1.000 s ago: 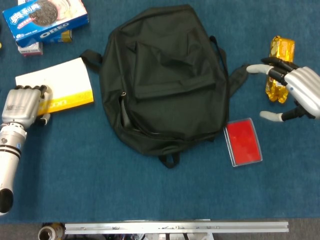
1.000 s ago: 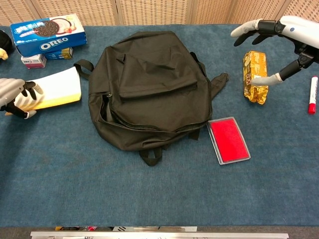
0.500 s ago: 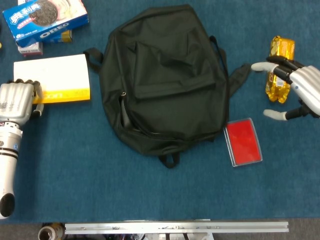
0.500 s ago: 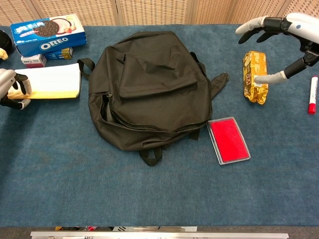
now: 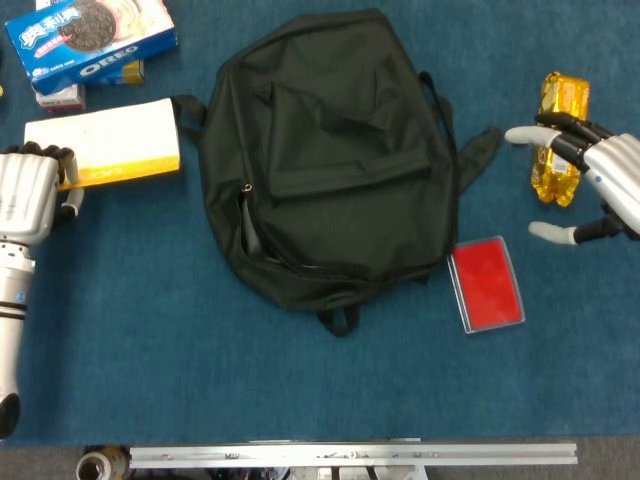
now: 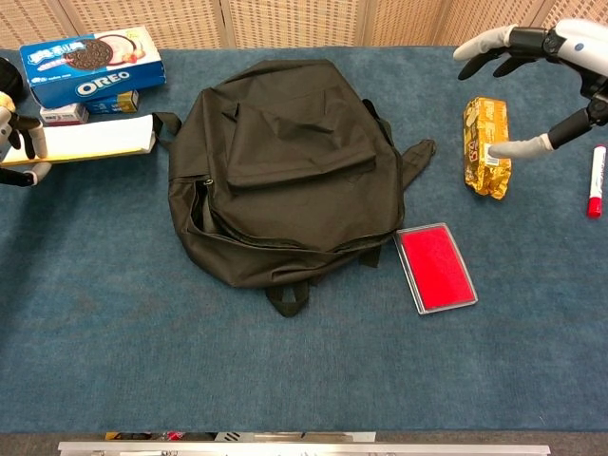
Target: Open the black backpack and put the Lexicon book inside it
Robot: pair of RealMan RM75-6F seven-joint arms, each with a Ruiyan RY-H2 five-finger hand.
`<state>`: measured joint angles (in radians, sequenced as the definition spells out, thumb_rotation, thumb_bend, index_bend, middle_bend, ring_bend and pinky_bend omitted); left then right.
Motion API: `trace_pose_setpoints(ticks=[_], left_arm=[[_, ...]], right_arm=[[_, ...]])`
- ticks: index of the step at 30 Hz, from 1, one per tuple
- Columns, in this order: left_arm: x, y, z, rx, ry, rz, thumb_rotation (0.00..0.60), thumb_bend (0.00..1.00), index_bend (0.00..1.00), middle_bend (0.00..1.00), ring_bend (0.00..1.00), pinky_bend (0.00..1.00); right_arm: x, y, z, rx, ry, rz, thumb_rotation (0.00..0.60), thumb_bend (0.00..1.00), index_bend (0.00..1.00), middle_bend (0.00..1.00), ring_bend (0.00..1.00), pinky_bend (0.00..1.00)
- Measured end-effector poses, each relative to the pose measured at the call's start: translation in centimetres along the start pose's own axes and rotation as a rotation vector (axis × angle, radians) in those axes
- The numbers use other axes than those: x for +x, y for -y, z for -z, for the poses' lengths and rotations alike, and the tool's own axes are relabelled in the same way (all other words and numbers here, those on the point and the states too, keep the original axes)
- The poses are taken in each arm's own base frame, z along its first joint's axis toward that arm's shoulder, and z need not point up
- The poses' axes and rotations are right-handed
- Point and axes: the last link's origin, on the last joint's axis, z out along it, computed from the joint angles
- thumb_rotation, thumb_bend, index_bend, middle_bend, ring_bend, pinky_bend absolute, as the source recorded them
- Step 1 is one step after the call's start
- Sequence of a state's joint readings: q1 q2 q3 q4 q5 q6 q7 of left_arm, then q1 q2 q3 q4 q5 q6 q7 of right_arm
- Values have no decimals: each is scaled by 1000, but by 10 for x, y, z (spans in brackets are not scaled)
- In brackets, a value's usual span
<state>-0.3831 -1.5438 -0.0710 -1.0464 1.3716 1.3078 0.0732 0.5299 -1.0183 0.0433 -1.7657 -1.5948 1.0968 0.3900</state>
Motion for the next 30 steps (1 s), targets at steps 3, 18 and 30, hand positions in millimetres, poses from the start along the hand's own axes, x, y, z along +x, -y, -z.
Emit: trace_pose_setpoints(ticks=[3,18,30], left_arm=[[4,2,2,-25,-39,-1,600,342,619,604,494,540],[41,10,32,-174,-235,1,600,341,634,617,495,540],[60,7,68,-297,-306,67,600,341,635,618,495,540]], right_arm=[[-1,1,2,6,-6,6,600,135,201,284,129,208],[-1,20,21,11,-55,9,600,135,201,310,155,264],[-21,47,16,71,94,41,600,133,201,329,172,288]])
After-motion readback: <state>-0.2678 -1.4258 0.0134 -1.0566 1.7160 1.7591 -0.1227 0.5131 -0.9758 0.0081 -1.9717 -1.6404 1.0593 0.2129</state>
